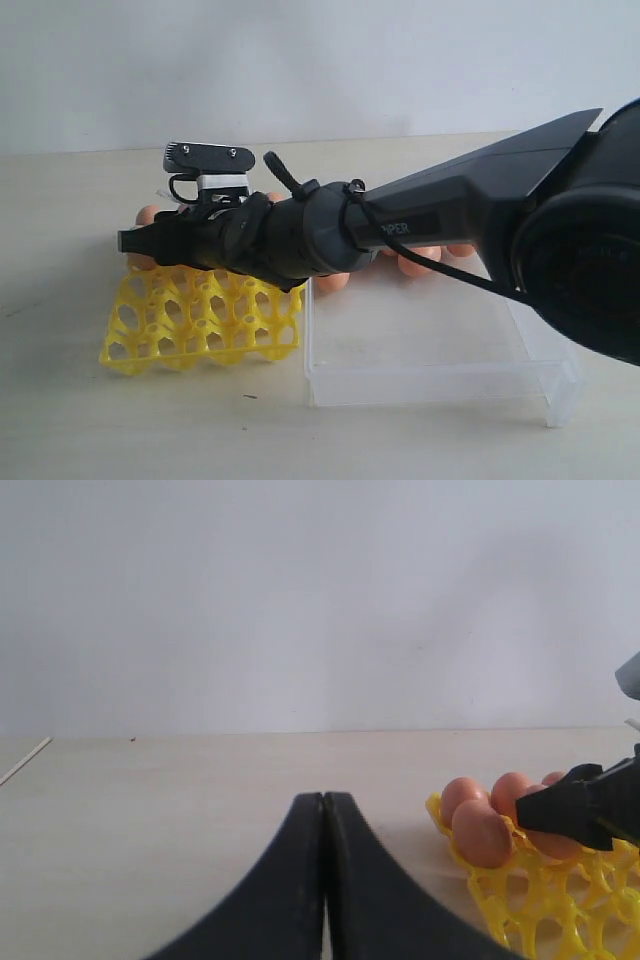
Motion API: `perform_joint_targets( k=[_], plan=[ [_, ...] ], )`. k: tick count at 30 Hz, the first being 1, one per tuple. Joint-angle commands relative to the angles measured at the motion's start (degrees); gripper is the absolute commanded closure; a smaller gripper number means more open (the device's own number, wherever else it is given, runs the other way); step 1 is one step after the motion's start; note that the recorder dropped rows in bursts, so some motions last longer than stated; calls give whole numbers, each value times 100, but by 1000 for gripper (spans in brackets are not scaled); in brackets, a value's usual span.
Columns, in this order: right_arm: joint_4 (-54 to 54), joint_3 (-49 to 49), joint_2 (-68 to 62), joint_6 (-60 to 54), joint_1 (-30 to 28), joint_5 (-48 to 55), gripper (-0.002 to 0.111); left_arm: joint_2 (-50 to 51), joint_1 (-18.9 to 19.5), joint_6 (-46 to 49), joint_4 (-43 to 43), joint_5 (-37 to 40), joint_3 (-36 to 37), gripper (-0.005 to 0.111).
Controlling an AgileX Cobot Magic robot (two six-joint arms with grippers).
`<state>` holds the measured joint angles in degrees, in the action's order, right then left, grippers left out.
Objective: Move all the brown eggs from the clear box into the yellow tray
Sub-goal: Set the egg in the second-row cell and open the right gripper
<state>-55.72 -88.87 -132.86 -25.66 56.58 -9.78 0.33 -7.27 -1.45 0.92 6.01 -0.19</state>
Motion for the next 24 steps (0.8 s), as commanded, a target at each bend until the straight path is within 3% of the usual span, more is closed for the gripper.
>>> perform_joint_targets(
  k=[1, 8, 15, 19, 24],
  plan=[
    [16, -2, 18, 31, 5, -2, 73, -33, -15, -21, -42, -13, 19, 107],
    [16, -2, 81, 31, 5, -2, 41, -33, -15, -21, -42, -13, 19, 107],
    [43, -2, 442, -86, 5, -24, 36, -33, -15, -21, -42, -13, 19, 107],
    [43, -2, 868, -515, 5, 121, 44, -33, -15, -21, -42, -13, 19, 107],
    [64, -2, 1557, -1925, -74, 1080, 79, -33, -15, -21, -42, -13, 19, 107]
  ],
)
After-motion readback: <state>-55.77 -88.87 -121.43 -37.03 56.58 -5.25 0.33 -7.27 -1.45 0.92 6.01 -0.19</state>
